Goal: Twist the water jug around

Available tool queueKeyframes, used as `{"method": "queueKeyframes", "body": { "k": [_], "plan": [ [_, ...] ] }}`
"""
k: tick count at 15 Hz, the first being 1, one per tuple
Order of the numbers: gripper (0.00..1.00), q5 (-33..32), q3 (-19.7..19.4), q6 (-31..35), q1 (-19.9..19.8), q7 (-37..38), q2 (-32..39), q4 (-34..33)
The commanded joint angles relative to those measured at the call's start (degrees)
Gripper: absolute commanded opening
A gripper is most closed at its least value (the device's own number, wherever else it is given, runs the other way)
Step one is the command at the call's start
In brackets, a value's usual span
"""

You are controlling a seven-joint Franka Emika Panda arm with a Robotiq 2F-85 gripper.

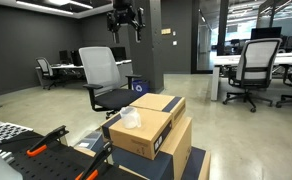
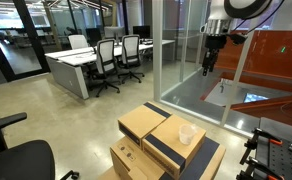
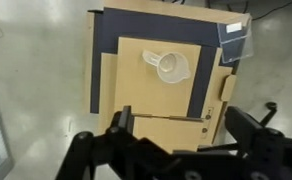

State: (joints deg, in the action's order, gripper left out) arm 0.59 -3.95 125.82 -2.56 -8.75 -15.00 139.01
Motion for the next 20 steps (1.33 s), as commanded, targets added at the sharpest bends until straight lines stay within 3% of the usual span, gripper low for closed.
{"method": "queueKeyframes", "body": {
  "k": [1, 12, 20],
  "plan": [
    [1.00, -1.2, -0.4, 0.4, -0.5, 0.2, 1.9, -0.7],
    [1.00, -3.7, -0.9, 3.8, -2.3, 2.0, 8.0, -0.7],
    [1.00, -5.2, -1.7, 3.8, -3.2, 1.7, 8.5, 0.3]
  ]
}}
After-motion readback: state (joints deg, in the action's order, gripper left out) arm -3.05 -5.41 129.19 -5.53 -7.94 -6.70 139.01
